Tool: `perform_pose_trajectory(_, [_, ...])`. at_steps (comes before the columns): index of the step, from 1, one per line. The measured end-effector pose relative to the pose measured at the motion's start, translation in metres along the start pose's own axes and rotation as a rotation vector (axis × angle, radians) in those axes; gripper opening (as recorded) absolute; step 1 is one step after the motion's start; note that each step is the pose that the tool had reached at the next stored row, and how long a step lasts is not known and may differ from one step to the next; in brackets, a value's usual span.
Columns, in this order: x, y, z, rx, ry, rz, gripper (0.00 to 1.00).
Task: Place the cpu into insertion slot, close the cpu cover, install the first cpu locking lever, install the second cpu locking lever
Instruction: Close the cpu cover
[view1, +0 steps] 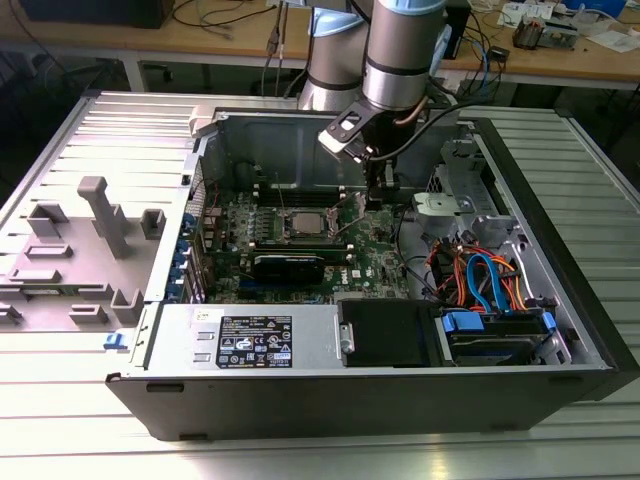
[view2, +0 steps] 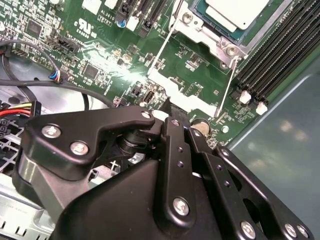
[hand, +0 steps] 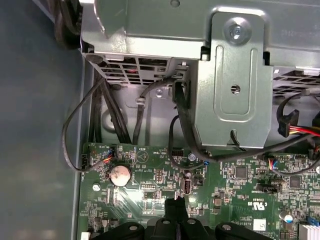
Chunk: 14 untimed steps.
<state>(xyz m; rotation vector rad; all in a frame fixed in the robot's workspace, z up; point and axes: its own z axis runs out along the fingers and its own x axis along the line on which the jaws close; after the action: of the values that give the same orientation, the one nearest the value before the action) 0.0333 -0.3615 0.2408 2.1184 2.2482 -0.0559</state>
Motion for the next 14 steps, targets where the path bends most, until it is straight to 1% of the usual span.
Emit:
perform_pose_trajectory(7, [0.0000, -0.0003, 0.0000, 0.0000, -0.0001, 0.000, 0.11])
perform_pose_trajectory(14, [0.0002, -0.0040, -0.0001, -0.0001, -0.0001, 0.000, 0.11])
